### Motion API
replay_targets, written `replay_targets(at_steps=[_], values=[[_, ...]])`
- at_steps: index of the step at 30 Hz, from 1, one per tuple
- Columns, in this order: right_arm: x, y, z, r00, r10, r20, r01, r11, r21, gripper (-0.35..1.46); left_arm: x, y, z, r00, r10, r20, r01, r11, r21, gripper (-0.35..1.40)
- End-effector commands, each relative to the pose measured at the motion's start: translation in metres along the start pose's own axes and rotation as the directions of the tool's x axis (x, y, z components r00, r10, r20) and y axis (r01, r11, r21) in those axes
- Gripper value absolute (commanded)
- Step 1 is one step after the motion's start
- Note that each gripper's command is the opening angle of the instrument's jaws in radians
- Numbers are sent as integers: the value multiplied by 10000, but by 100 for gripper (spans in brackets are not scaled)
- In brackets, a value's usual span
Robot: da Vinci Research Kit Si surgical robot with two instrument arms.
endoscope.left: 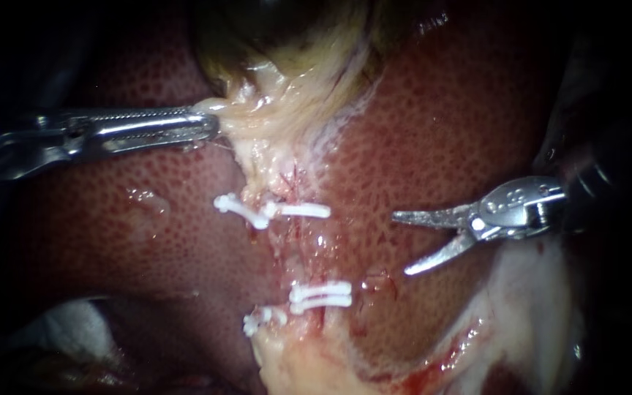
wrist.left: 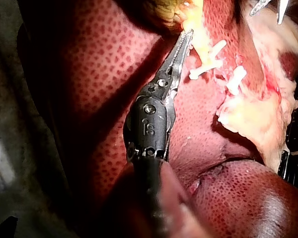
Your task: Go back from the cut right tube
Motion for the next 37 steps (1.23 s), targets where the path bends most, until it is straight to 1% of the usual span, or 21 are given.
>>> replay_targets(at_steps=[1,4,6,9,13,16,20,23,26,37], values=[[1,0,-1,10000,40,-5,-41,10000,-85,143,-1,1,1,10000,7,-4,-7,10000,43,-35],[2,0,-3,10000,12,-6,-12,9999,-119,143,-7,5,9,10000,34,-46,-34,10000,-4,-35],[0,0,-2,10000,17,-19,-17,10000,-89,143,-13,8,16,10000,74,0,-74,10000,-37,-35],[-1,0,-1,10000,10,-44,-11,9999,-105,143,-26,12,32,9997,169,179,-168,9998,-79,-35],[-1,0,-1,10000,13,-98,-14,9999,-131,143,-45,17,59,9986,298,442,-286,9992,-289,-35],[-1,0,-1,10000,12,-98,-13,9999,-131,143,-56,19,79,9977,378,570,-355,9985,-412,-35],[-1,0,0,10000,12,-98,-13,9999,-133,145,-68,19,100,9955,533,780,-495,9976,-494,-35],[-1,0,0,9999,14,-124,-16,9999,-148,145,-75,18,107,9946,526,892,-480,9974,-534,-35],[-1,1,0,9999,15,-151,-17,9999,-161,145,-78,17,111,9946,485,921,-438,9977,-521,-35],[-1,1,0,9999,17,-149,-19,9999,-165,145,-79,17,112,9945,494,921,-443,9975,-559,-35]])
